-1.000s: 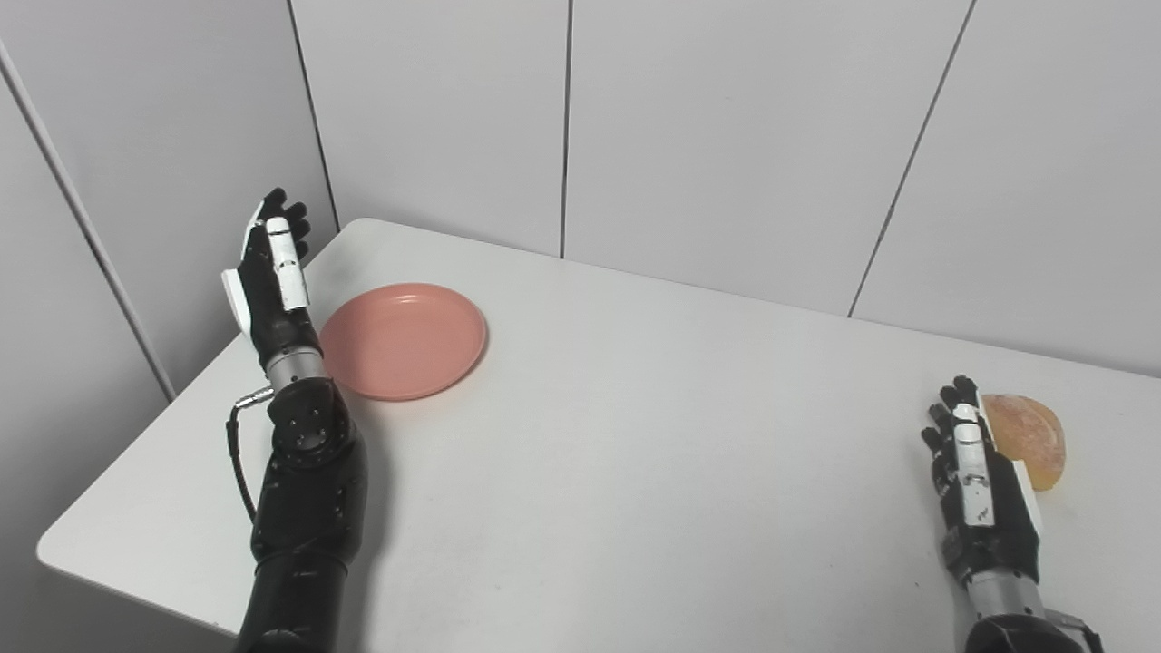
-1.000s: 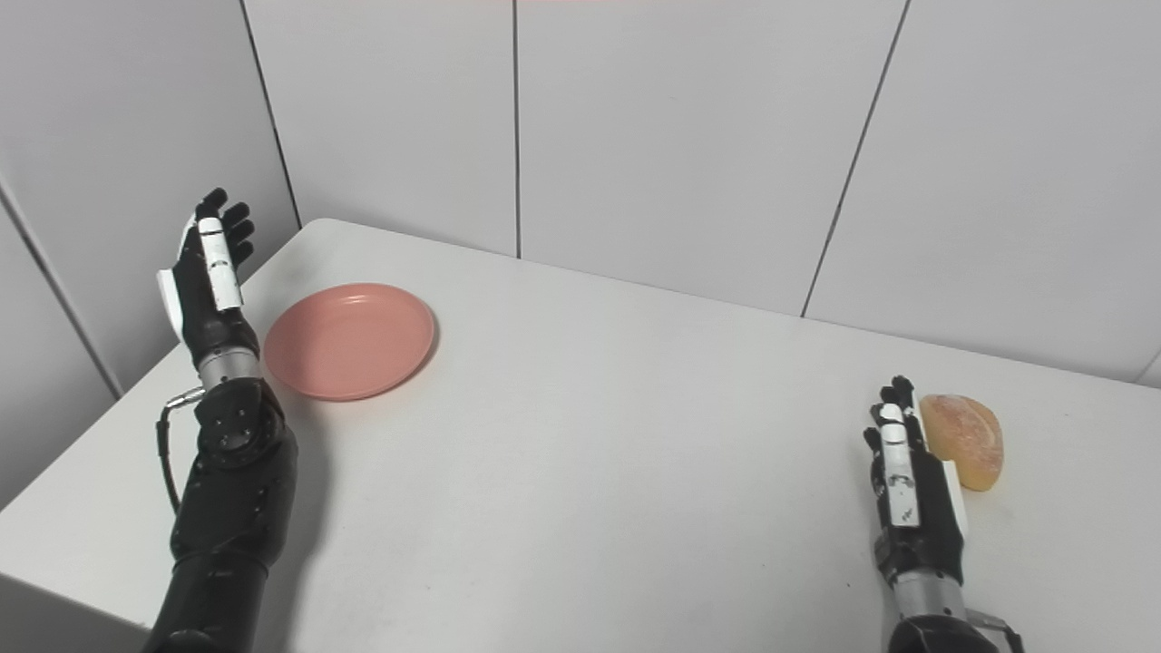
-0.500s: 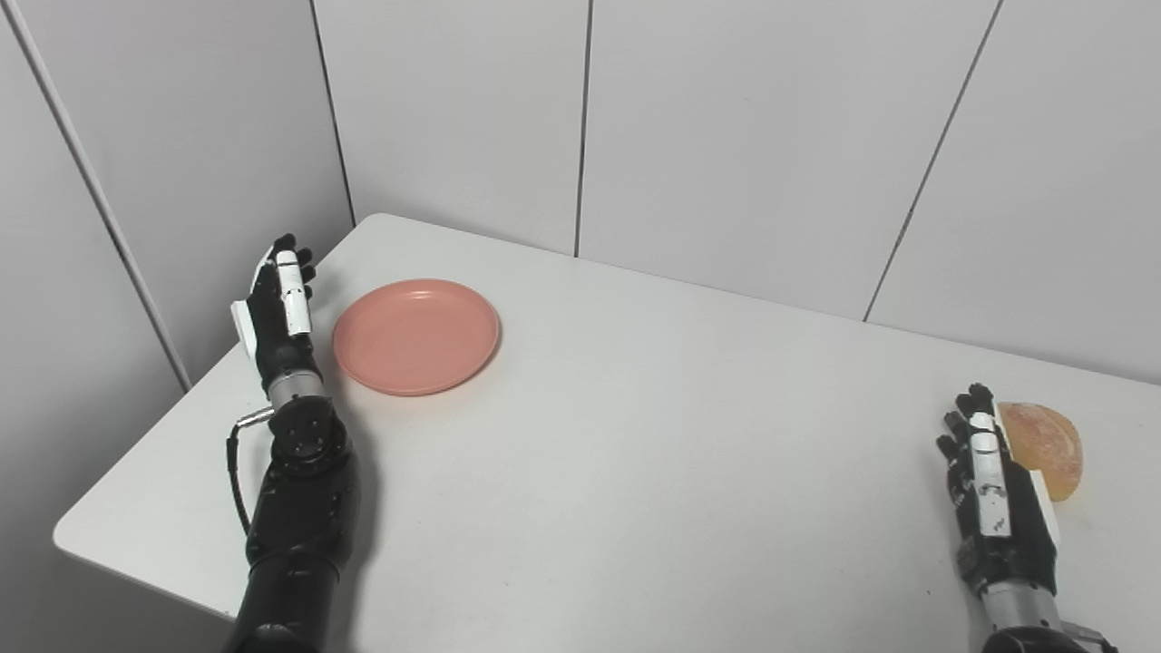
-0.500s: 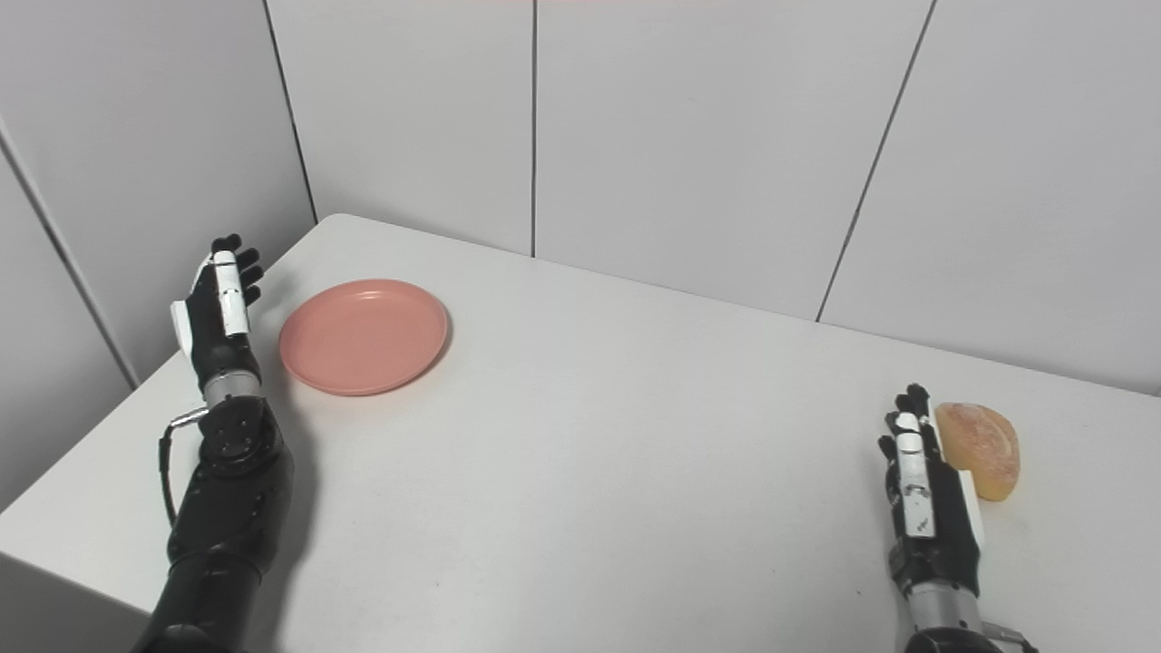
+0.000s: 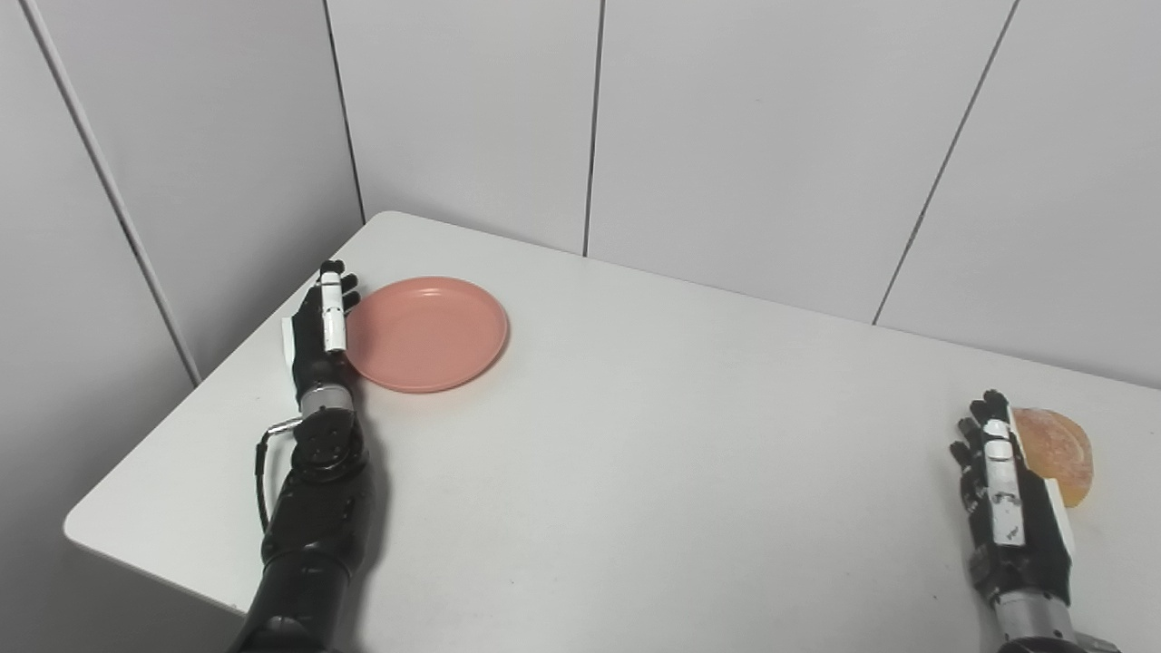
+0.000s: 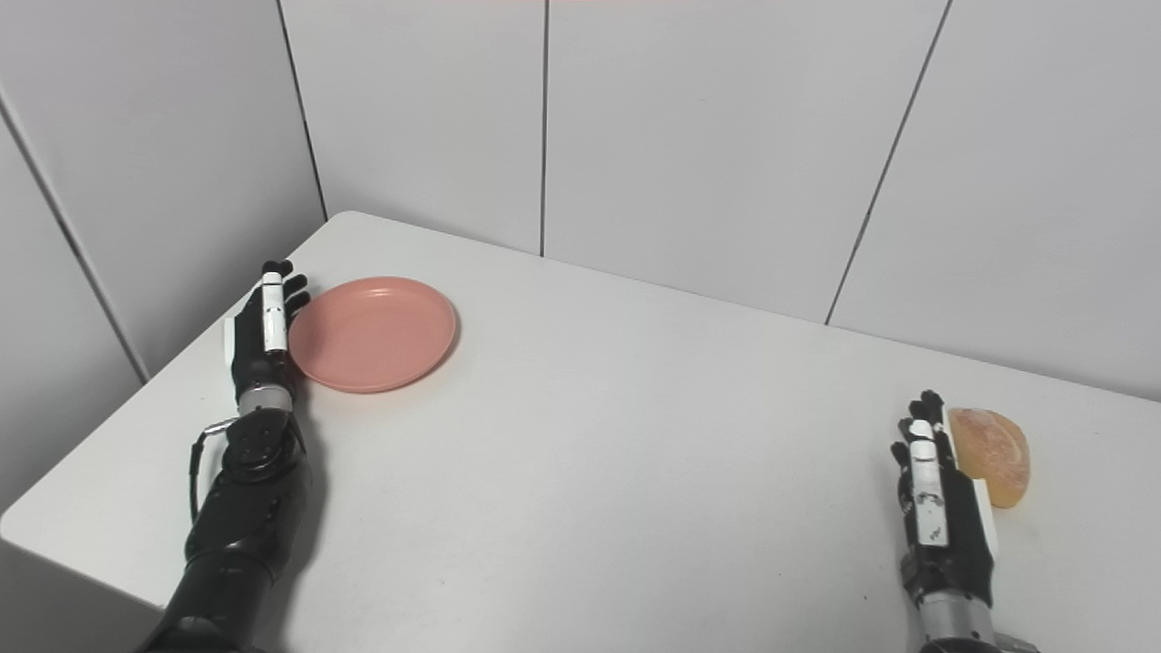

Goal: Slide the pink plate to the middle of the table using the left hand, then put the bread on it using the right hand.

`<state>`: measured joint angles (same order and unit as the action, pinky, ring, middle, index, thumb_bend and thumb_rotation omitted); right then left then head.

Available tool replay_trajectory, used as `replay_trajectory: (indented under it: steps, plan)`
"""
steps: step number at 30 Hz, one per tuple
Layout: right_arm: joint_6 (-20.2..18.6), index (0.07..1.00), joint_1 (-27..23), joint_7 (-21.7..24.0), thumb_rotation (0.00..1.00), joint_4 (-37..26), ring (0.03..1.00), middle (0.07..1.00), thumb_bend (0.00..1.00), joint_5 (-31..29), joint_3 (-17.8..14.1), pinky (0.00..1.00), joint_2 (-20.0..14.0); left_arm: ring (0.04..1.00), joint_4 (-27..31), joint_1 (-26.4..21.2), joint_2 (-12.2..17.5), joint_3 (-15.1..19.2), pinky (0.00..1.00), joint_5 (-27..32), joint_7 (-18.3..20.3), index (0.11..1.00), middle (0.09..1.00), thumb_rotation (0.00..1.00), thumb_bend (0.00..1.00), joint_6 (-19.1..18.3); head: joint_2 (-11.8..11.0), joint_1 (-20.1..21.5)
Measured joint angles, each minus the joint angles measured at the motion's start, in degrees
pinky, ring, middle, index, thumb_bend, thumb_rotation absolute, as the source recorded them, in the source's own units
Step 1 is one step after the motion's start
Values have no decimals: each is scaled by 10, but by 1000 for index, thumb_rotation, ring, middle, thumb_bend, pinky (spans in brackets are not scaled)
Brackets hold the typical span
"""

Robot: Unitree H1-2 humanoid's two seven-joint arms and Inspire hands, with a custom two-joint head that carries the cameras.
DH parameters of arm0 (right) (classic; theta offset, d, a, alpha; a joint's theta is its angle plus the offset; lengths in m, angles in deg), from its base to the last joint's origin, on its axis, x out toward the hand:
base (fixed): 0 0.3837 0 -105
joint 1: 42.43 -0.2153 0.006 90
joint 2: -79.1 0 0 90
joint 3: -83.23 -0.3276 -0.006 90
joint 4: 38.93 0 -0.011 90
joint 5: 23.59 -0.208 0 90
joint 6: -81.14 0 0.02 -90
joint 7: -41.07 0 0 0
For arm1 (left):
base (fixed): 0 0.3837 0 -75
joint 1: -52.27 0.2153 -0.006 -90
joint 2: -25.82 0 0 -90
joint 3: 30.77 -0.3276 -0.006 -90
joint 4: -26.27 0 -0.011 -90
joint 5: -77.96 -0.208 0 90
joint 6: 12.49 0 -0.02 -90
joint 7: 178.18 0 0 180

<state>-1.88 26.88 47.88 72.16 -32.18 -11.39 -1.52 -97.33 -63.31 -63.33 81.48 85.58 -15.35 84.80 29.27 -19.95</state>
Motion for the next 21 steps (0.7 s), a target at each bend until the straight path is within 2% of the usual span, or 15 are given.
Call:
replay_trajectory:
  steps: [11,21]
  plan:
    - [0,983,2,-3,925,-3,1000,997,600,7,0,1000,0,824,-1,-6,0,-13,824,25,27,802,811,1000,571,-19,2,4]
    - [0,983,7,-4,905,-12,1000,997,619,8,0,1000,2,827,4,-14,-4,-21,828,34,35,801,813,1000,563,-40,4,6]
